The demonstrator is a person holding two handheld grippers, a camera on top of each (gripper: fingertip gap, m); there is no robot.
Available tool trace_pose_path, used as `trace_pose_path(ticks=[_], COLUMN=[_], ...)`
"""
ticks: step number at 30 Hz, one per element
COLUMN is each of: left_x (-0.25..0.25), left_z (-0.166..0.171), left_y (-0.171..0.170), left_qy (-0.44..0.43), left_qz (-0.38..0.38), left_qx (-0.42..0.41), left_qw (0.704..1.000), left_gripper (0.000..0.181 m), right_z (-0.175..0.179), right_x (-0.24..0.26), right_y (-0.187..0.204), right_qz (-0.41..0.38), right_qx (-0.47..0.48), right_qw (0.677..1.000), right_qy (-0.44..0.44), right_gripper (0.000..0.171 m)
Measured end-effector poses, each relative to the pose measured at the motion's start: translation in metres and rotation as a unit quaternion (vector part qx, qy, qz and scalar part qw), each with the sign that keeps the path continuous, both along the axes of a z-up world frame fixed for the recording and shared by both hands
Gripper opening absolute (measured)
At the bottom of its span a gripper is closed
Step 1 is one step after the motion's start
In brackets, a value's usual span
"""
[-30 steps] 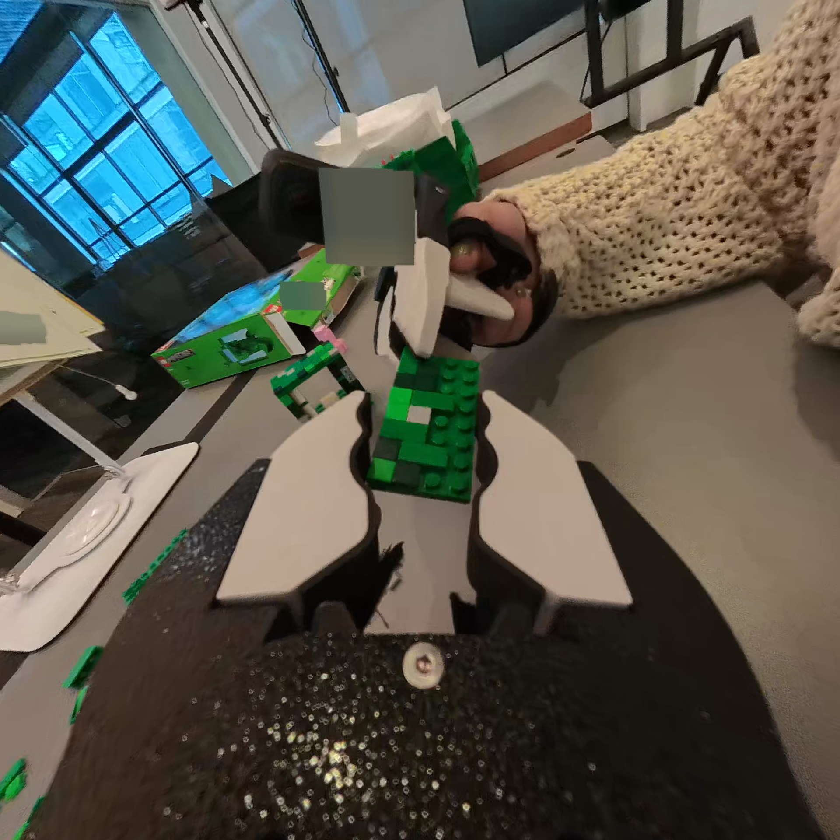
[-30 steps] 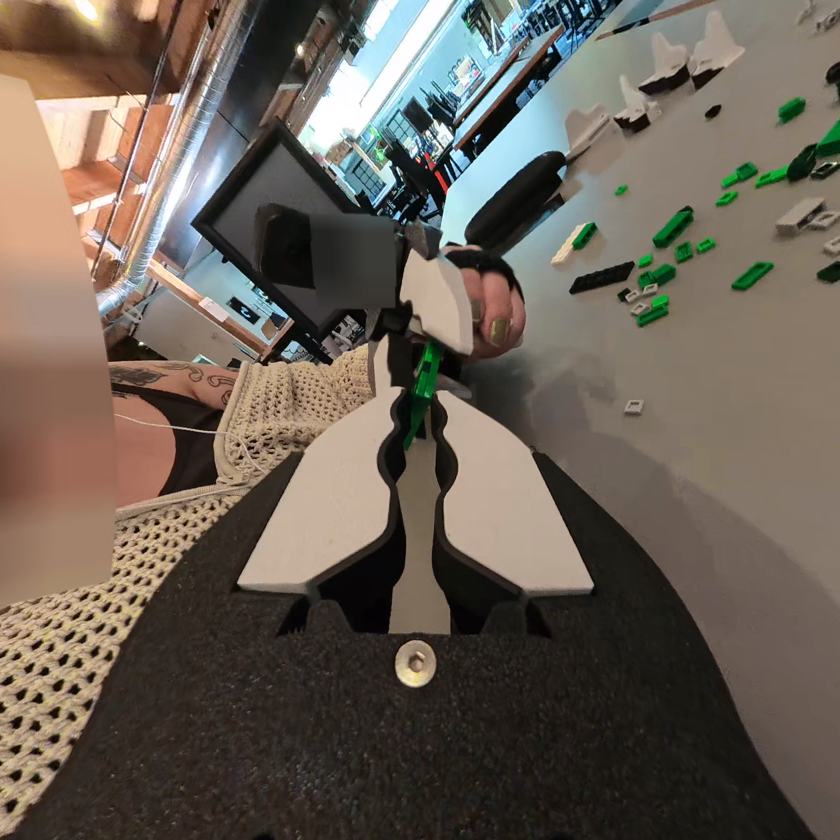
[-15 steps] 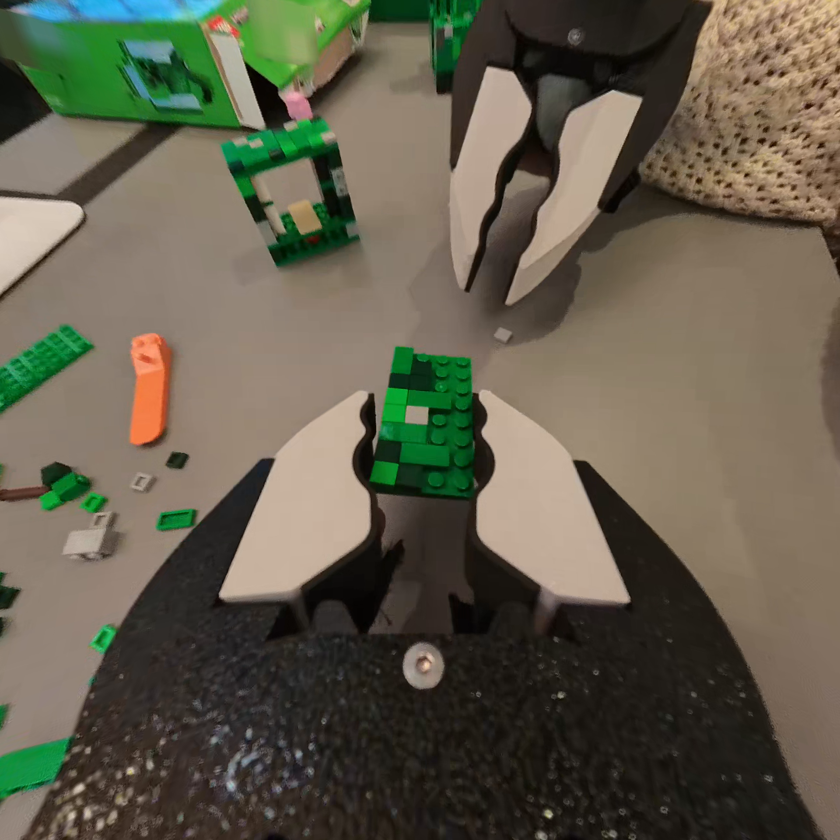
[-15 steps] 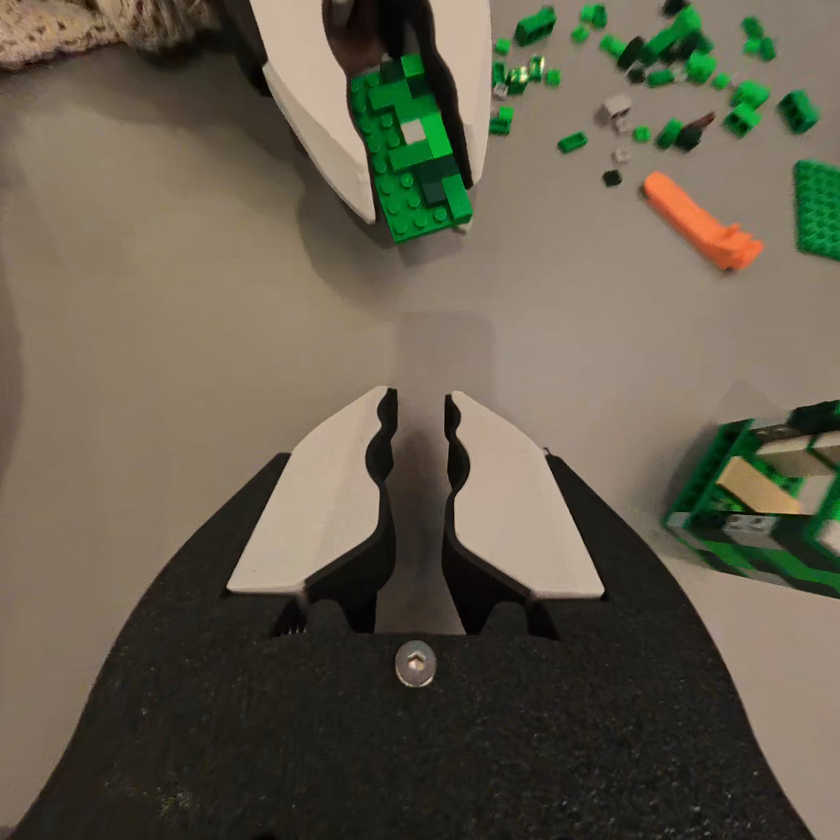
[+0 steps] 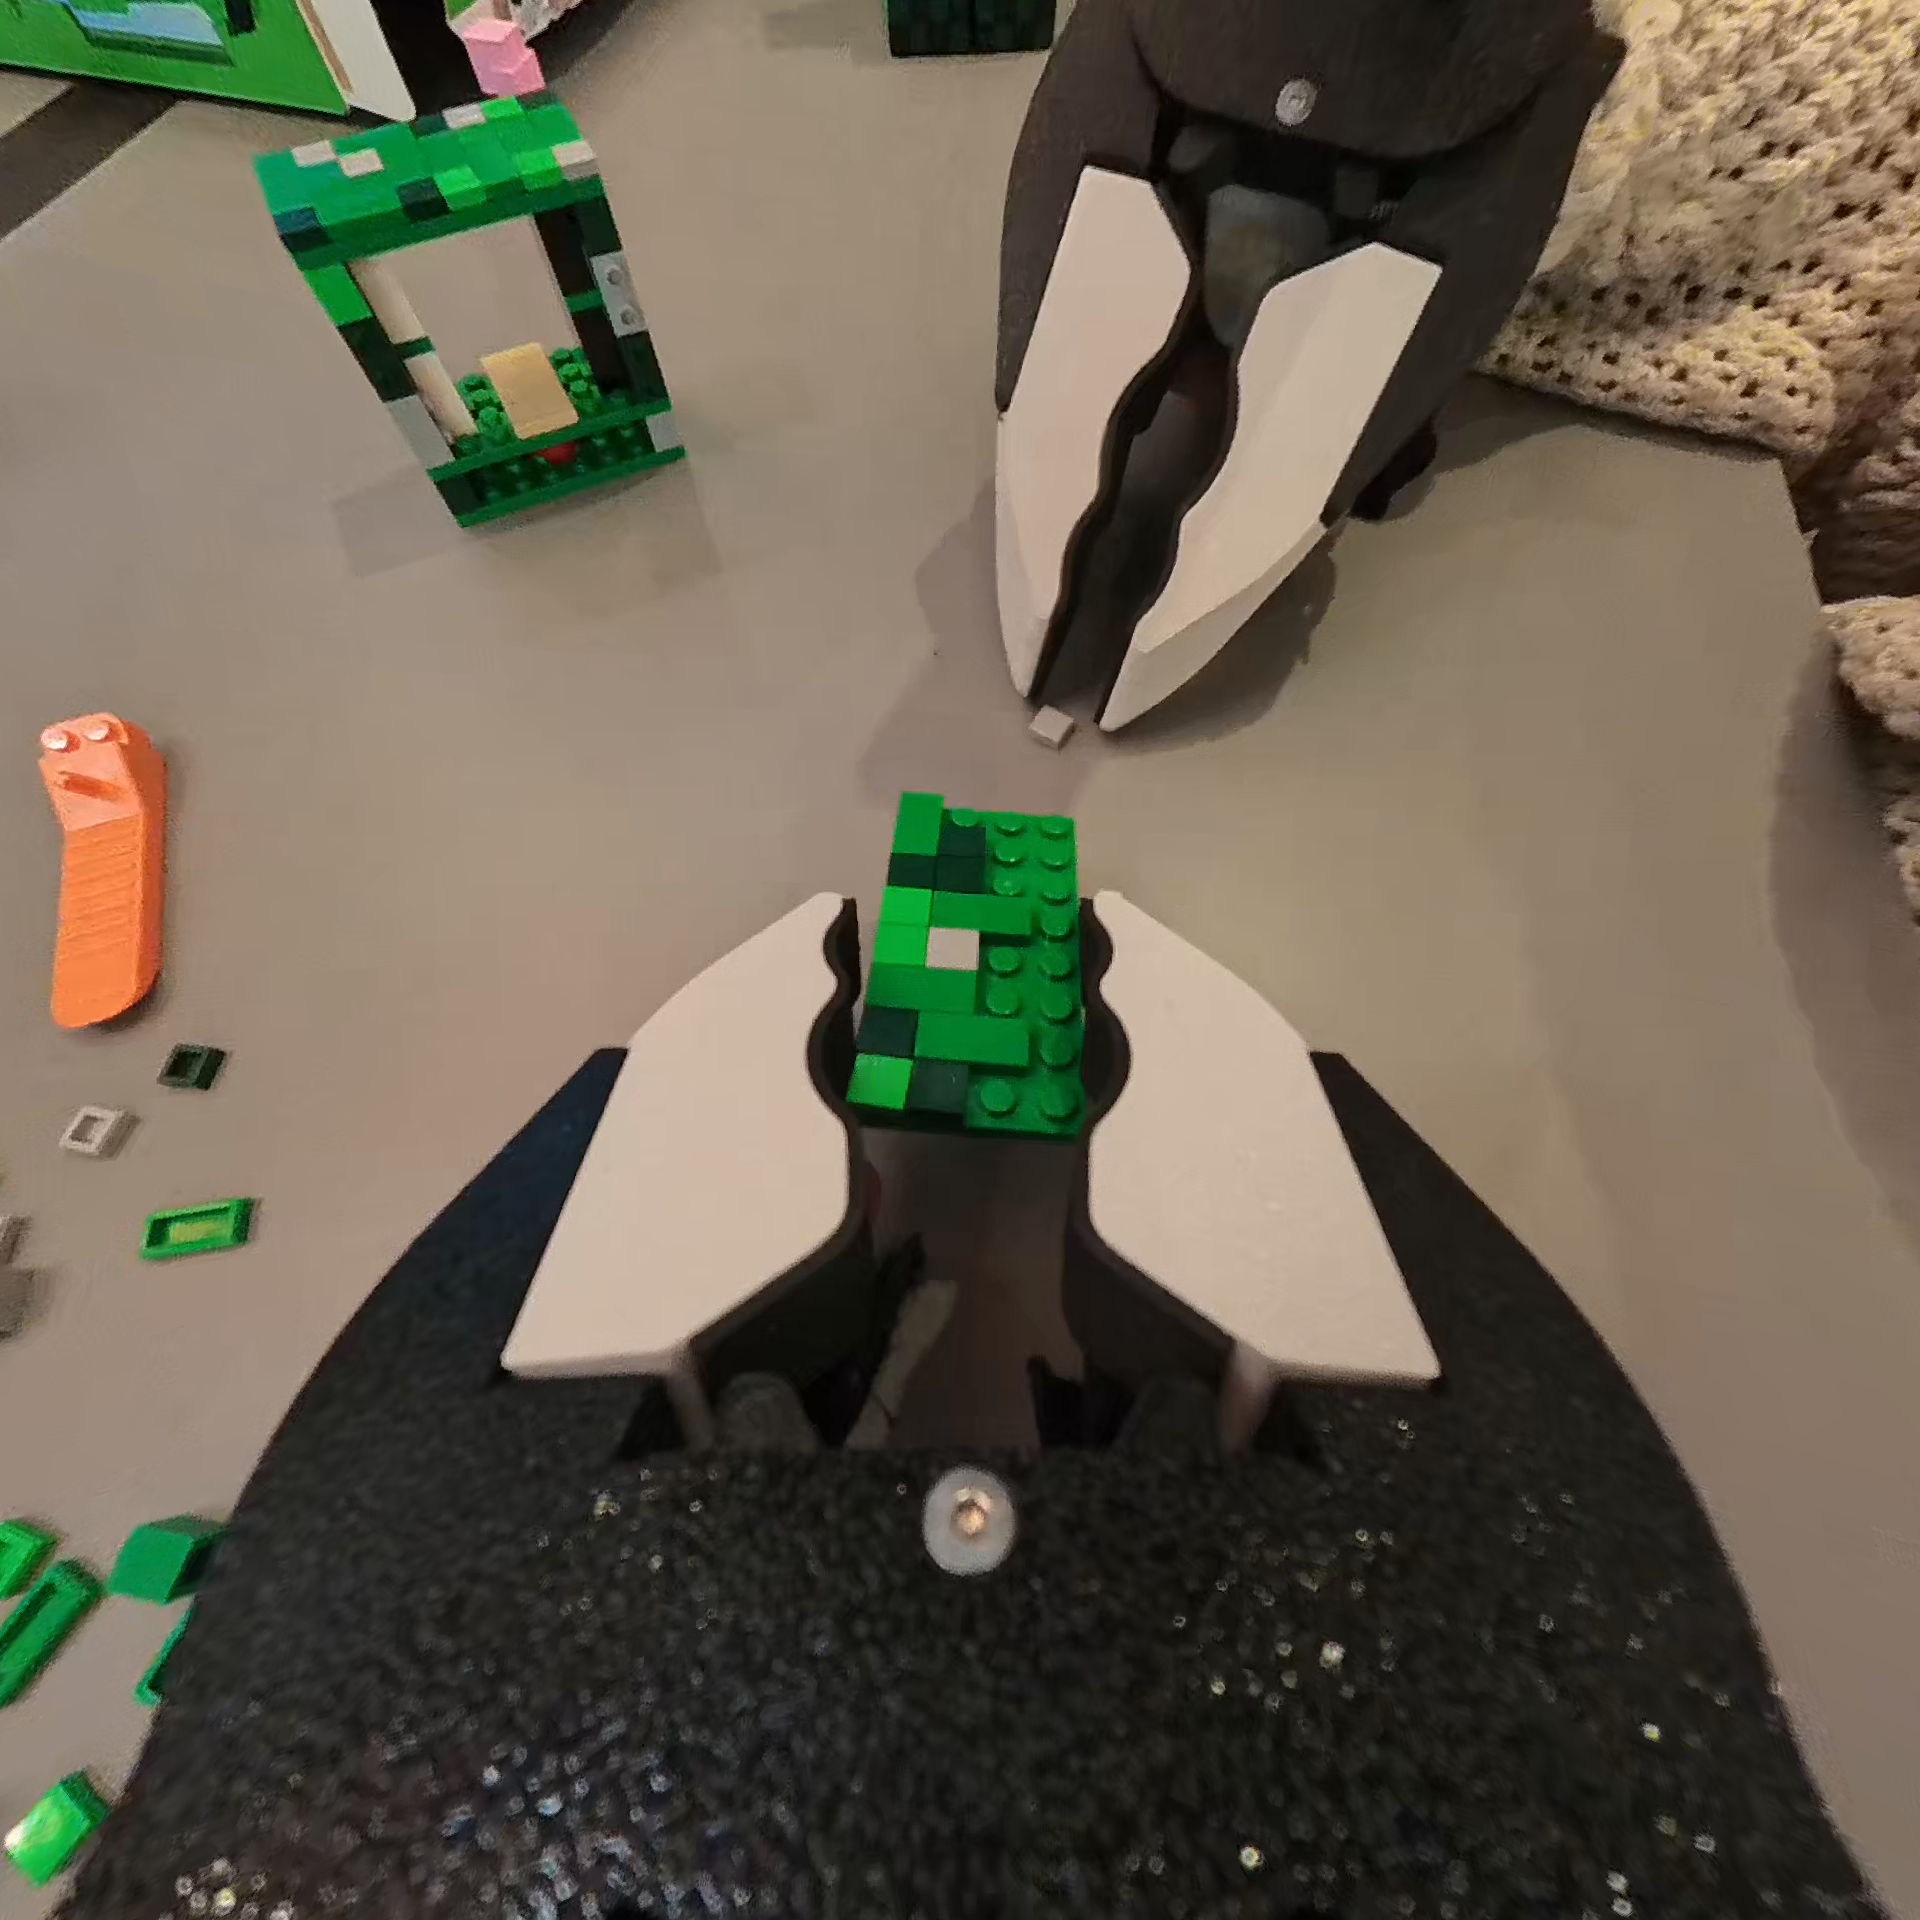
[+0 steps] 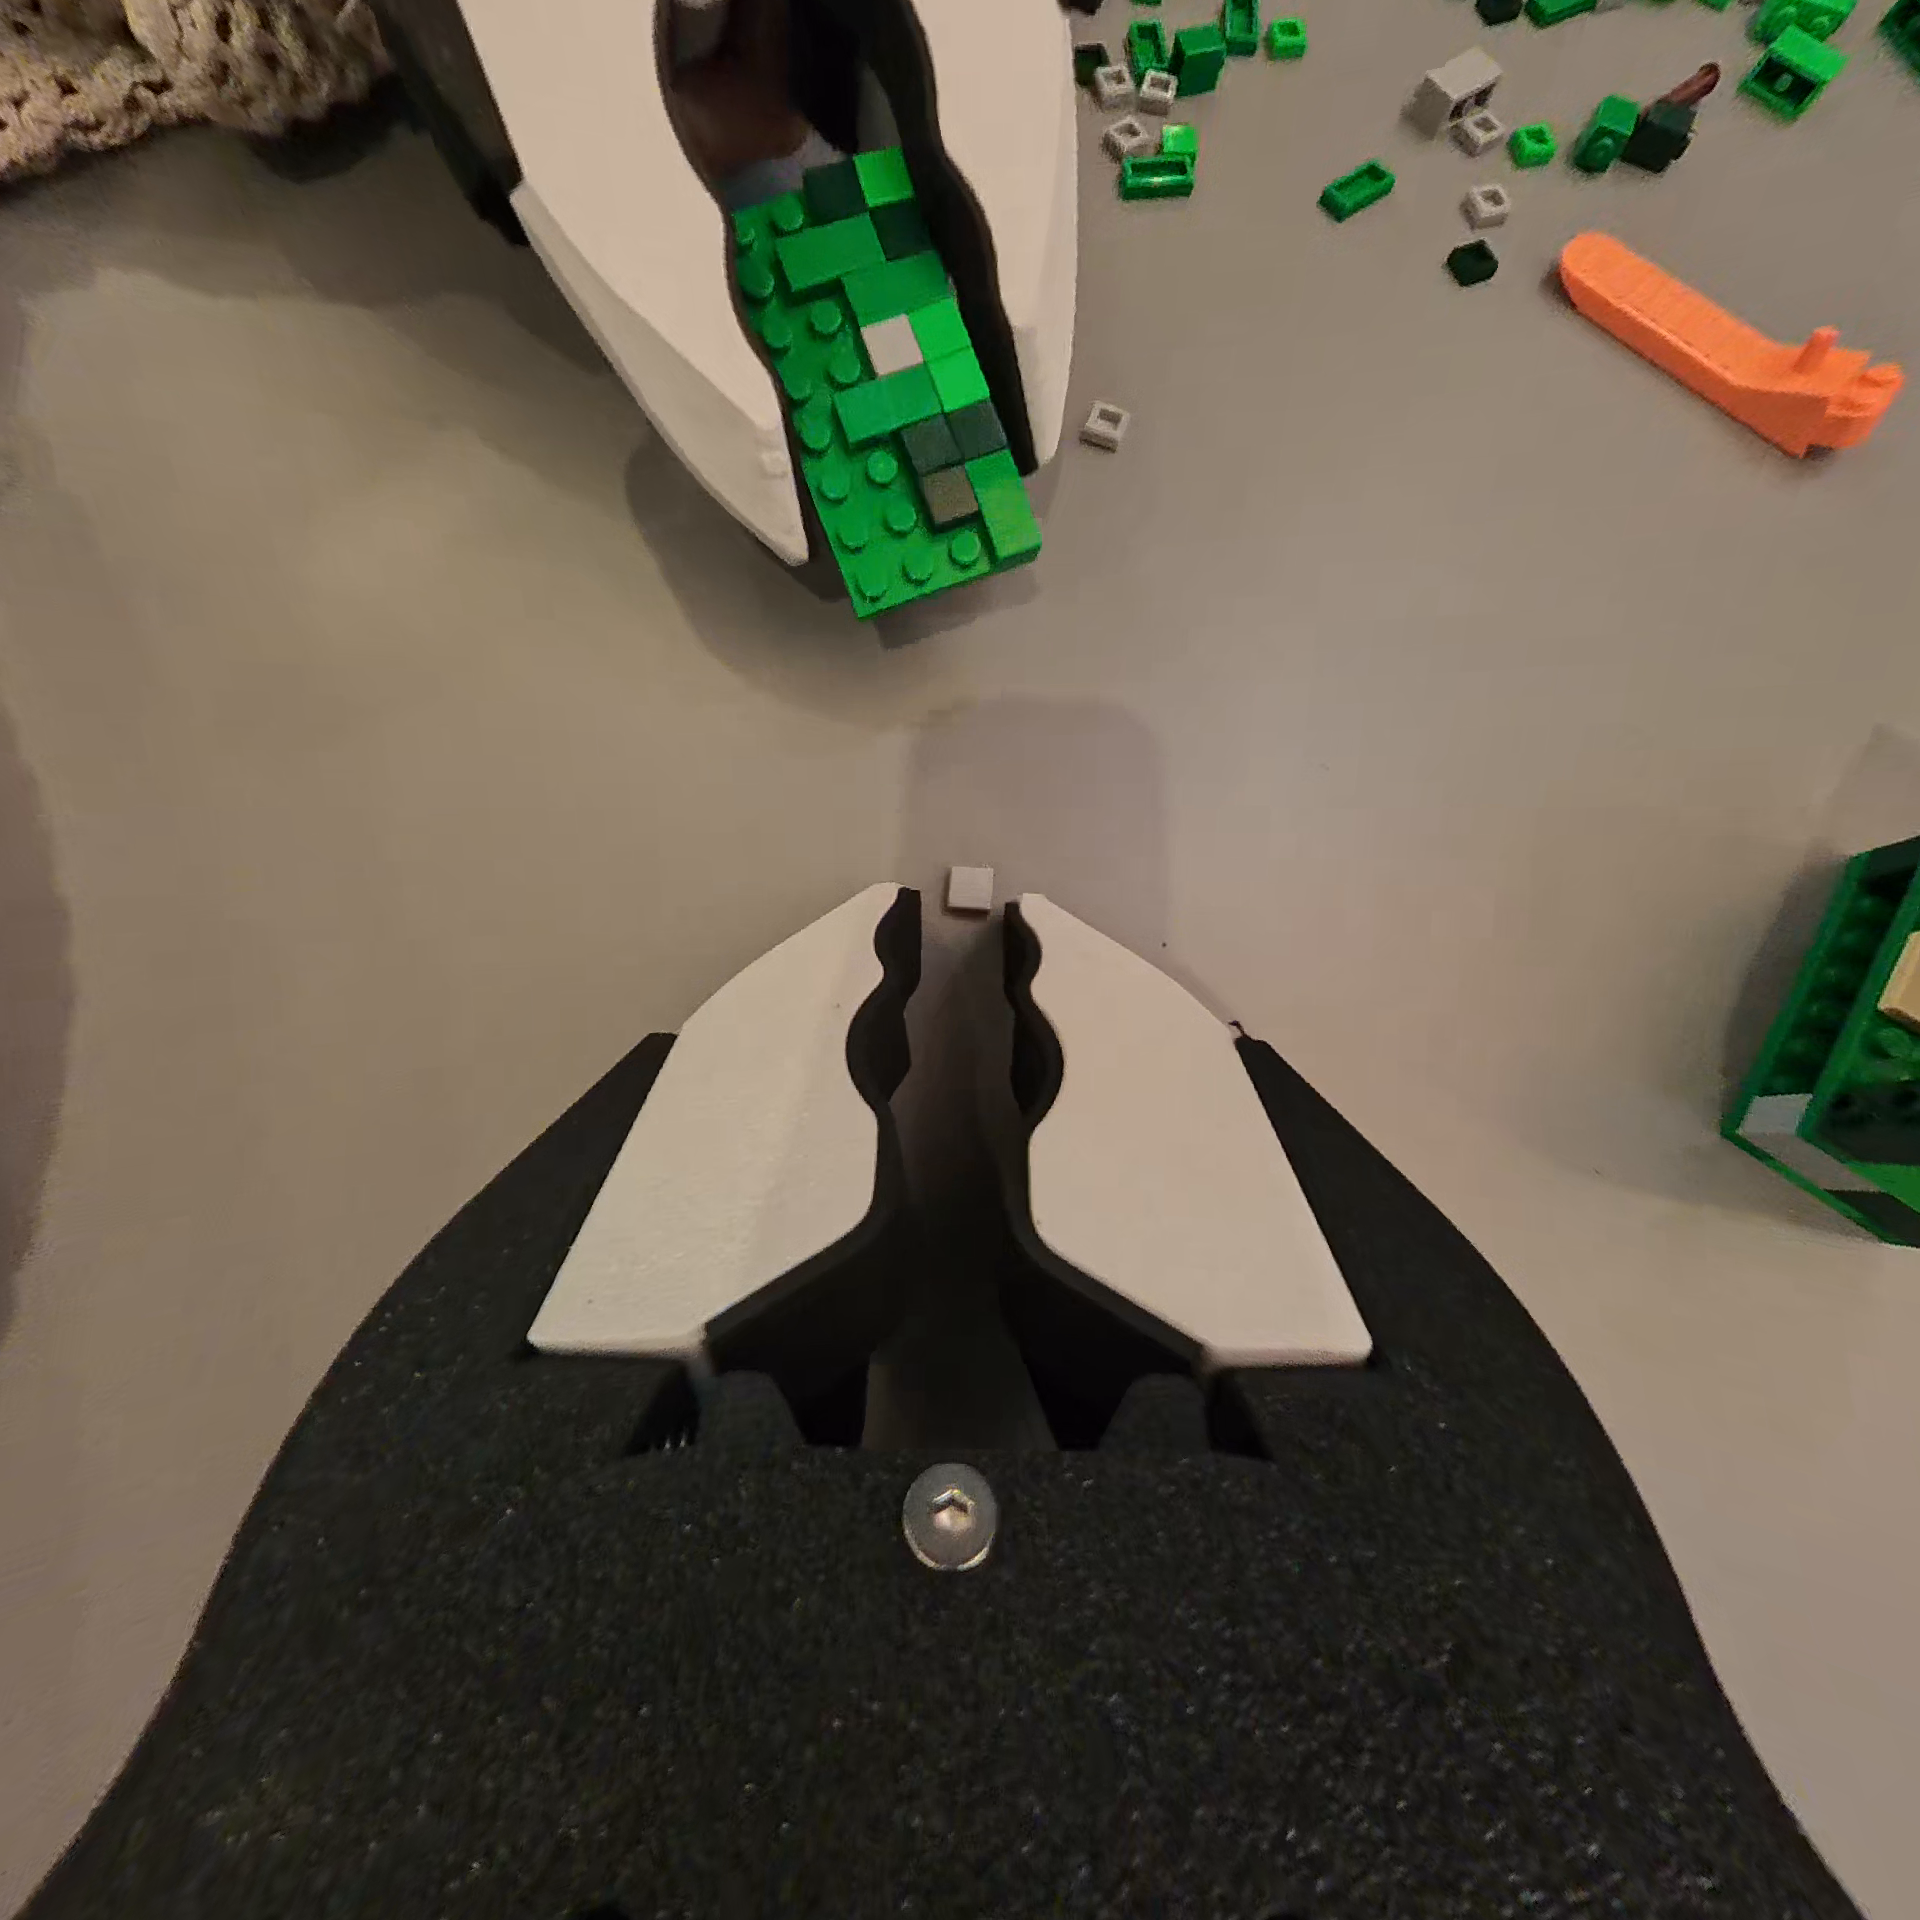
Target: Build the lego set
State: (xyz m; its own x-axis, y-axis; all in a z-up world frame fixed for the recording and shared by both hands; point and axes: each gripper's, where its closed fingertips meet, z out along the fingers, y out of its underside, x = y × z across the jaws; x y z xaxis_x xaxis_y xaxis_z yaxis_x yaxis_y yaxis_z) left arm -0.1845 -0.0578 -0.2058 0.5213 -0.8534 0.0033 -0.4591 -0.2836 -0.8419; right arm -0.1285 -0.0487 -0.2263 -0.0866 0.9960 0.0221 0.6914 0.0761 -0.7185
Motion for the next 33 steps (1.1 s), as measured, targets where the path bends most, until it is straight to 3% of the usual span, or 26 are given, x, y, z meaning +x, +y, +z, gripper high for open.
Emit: trace_pose_path(ticks=[10, 17, 23, 33], left_x=[0.009, 0.022, 0.029, 0.029], left_z=[0.005, 0.038, 0.058, 0.058], left_y=[-0.005, -0.008, -0.017, -0.019], left_qy=[-0.003, -0.073, -0.140, -0.140], left_qz=[-0.010, 0.006, 0.004, 0.005], left_qx=[0.027, 0.106, 0.116, 0.120], left_qw=[1.000, 0.992, 0.983, 0.983], left_gripper=[0.040, 0.039, 0.039, 0.039], right_z=[0.001, 0.084, 0.091, 0.088], right_x=[-0.004, -0.009, -0.014, -0.024], right_y=[0.005, -0.011, -0.025, -0.025], right_qz=[-0.005, 0.070, 0.137, 0.139], right_qx=[0.020, 0.050, 0.102, 0.128], right_qw=[1.000, 0.990, 0.984, 0.982], right_qy=[-0.013, 0.116, 0.041, -0.010], right_gripper=[0.007, 0.007, 0.007, 0.007])
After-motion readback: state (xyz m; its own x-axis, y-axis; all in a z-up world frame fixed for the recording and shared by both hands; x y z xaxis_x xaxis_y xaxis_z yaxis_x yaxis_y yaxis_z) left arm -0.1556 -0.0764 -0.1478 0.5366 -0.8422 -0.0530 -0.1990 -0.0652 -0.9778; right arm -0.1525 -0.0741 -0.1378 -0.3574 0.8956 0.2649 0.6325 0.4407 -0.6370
